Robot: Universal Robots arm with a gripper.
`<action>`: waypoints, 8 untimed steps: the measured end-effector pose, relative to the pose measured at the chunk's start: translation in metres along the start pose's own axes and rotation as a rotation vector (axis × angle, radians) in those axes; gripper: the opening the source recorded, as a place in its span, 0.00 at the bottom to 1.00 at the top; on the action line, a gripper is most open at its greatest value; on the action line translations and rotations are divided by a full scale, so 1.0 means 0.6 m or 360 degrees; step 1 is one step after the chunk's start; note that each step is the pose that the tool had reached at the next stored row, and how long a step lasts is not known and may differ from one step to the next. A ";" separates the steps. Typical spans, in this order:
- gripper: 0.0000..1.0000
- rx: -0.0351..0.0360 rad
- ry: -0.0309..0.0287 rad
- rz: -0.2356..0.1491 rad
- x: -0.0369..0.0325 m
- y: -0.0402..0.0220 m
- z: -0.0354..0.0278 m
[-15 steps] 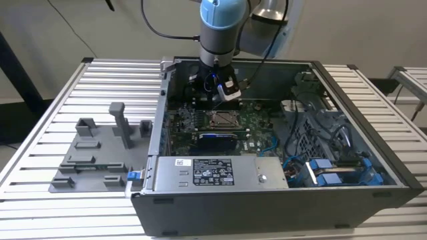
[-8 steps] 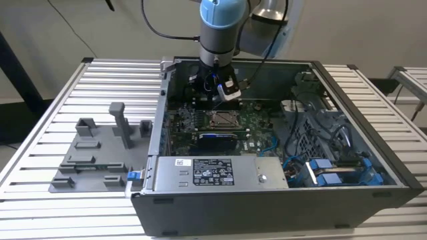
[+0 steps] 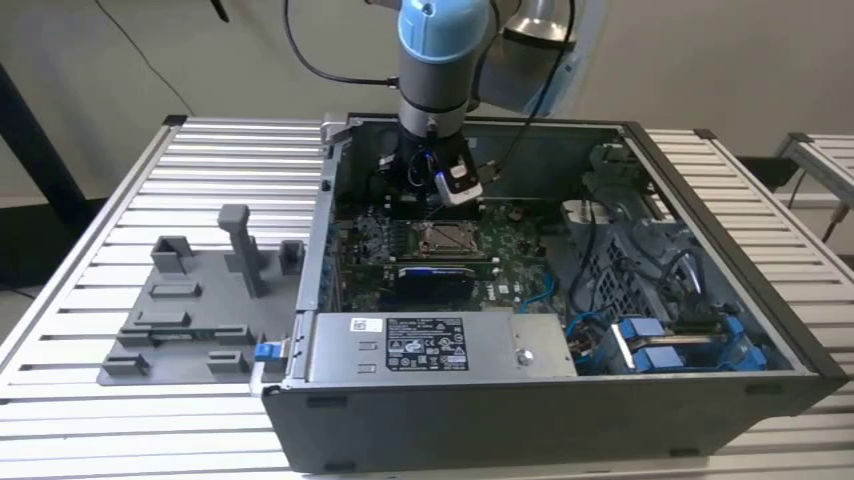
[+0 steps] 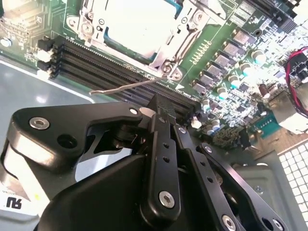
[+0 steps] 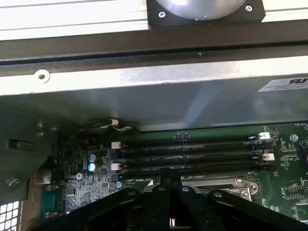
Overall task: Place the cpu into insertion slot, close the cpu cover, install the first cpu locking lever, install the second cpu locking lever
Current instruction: 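Install the first cpu locking lever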
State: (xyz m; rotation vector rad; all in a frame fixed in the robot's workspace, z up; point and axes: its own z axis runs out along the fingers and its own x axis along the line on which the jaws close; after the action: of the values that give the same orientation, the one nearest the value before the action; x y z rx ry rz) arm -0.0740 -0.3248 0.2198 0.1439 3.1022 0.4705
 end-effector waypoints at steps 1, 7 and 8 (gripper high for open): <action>0.11 0.0001 -0.00002 0.0000 0.000 0.000 0.001; 0.11 0.0001 -0.00105 -0.0003 -0.001 -0.004 0.012; 0.11 0.0001 -0.00141 -0.0004 -0.002 -0.005 0.014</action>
State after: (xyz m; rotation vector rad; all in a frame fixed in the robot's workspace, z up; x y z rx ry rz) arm -0.0729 -0.3250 0.2111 0.1414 3.0935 0.4677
